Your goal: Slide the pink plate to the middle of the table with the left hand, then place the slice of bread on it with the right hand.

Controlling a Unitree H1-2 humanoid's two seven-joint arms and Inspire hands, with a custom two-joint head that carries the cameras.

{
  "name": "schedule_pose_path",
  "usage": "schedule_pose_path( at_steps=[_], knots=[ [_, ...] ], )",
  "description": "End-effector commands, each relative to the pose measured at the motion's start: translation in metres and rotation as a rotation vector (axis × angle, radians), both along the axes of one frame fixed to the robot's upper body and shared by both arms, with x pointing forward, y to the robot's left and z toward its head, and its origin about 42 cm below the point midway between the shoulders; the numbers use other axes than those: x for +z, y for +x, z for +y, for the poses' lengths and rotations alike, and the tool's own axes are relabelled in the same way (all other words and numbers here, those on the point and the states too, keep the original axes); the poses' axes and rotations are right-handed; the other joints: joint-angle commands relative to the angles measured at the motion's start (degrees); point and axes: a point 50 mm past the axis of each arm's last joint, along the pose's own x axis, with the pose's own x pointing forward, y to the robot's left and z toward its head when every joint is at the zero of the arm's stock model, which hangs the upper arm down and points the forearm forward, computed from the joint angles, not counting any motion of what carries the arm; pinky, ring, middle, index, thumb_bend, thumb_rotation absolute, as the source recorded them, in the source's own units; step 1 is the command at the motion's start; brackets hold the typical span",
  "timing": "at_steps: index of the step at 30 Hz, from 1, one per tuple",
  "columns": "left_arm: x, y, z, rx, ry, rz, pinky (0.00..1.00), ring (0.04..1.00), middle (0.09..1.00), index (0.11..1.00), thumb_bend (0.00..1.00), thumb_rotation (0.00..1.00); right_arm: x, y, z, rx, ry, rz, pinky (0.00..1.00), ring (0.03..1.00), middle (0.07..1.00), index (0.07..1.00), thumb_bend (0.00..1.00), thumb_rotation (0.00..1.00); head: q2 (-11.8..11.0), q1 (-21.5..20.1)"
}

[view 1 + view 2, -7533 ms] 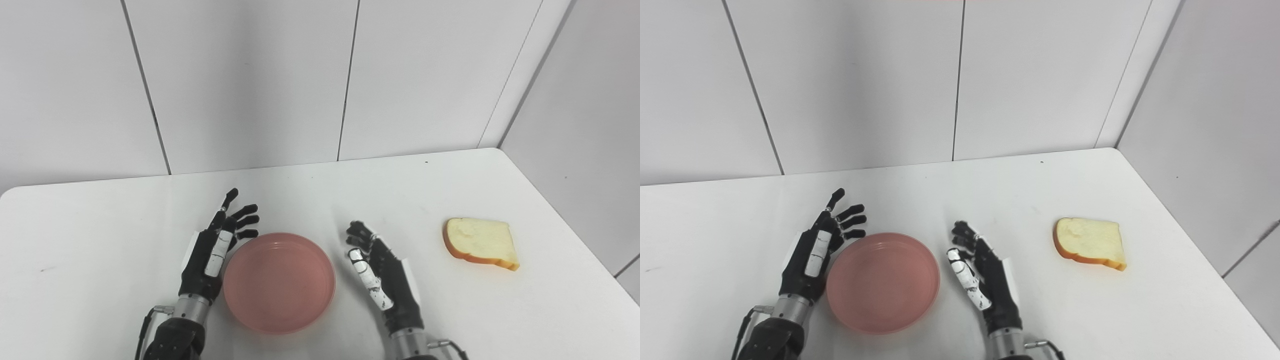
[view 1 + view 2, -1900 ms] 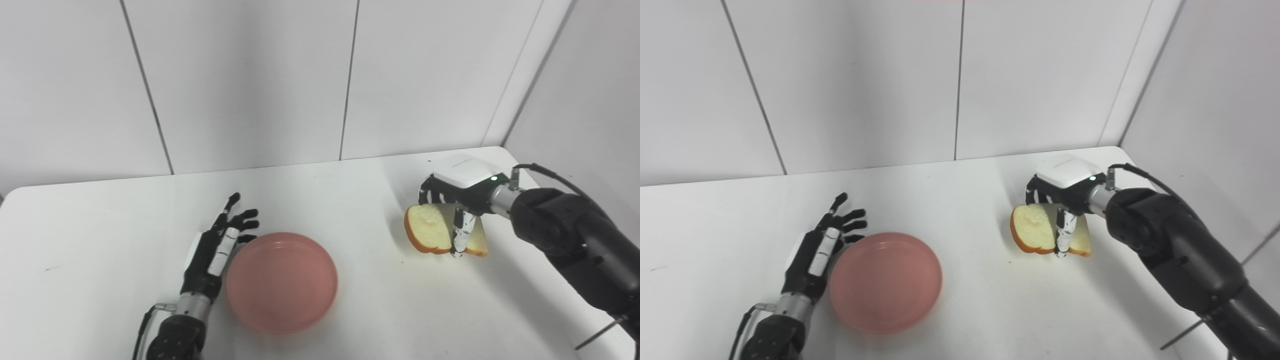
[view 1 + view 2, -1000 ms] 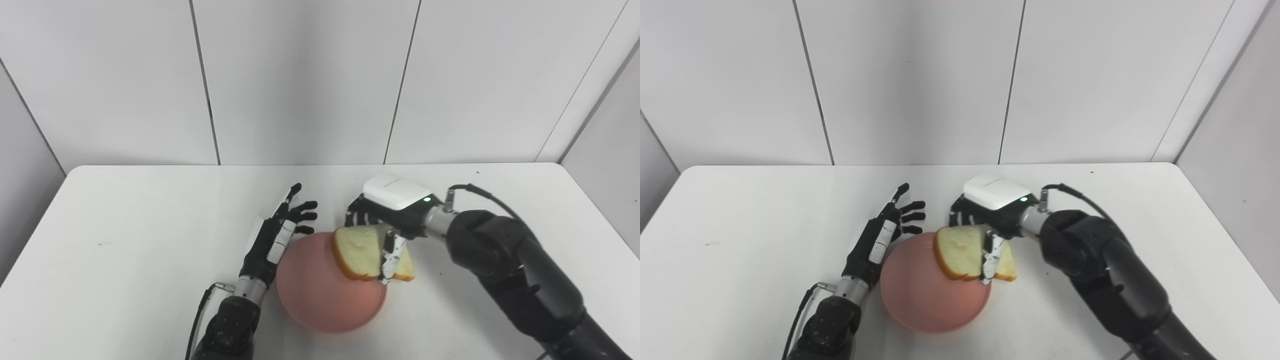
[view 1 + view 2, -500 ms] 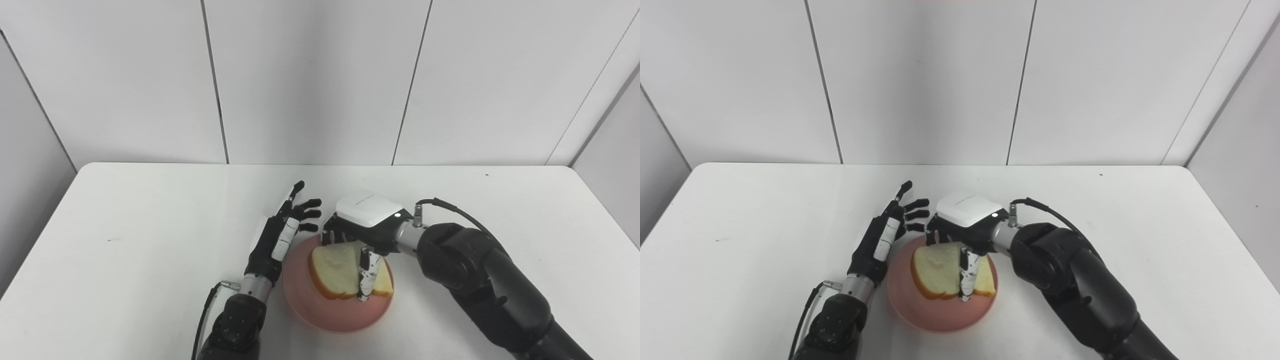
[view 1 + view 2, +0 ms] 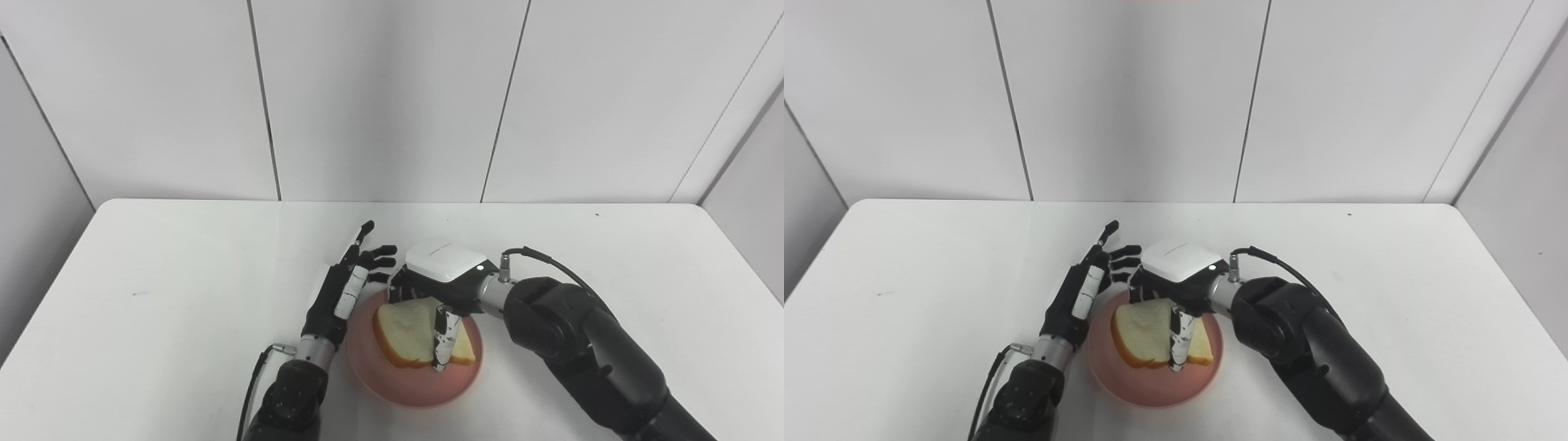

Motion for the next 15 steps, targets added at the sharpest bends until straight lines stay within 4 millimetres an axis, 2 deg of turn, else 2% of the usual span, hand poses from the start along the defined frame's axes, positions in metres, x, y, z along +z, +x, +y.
schedule_pose_path(
  at_steps=[1, 3, 5, 11, 15],
  knots=[
    [-0.0465, -0.0318, -0.0011, 0.016, -0.003, 0.126, 0.64, 0.752, 0.780, 0.932, 0.90, 0.98, 0.0177, 0.0020, -0.0002, 0.027, 0.031, -0.079, 0.58, 0.685, 0.709, 0.622, 0.83, 0.47, 0.11, 0.07],
    [-0.0466, -0.0321, -0.0004, 0.017, -0.003, 0.127, 0.65, 0.750, 0.786, 0.934, 0.91, 0.98, 0.0172, 0.0014, -0.0015, 0.028, 0.039, -0.079, 0.63, 0.733, 0.761, 0.656, 0.95, 0.51, 0.21, -0.09],
    [-0.0470, -0.0322, 0.0004, 0.016, -0.007, 0.131, 0.65, 0.745, 0.786, 0.934, 0.91, 0.98, 0.0179, 0.0008, -0.0025, 0.027, 0.051, -0.074, 0.66, 0.751, 0.775, 0.680, 0.99, 0.51, 0.25, -0.31],
    [-0.0475, -0.0334, 0.0013, 0.015, -0.005, 0.131, 0.66, 0.737, 0.786, 0.938, 0.91, 0.98, 0.0226, -0.0009, -0.0048, 0.040, 0.044, -0.091, 0.80, 0.824, 0.814, 0.722, 1.00, 0.51, 0.38, -0.51],
    [-0.0482, -0.0339, 0.0015, 0.015, -0.009, 0.133, 0.66, 0.737, 0.788, 0.939, 0.91, 0.98, 0.0260, -0.0023, -0.0064, 0.041, 0.037, -0.088, 0.79, 0.826, 0.813, 0.716, 1.00, 0.46, 0.38, -0.51]
  ],
)
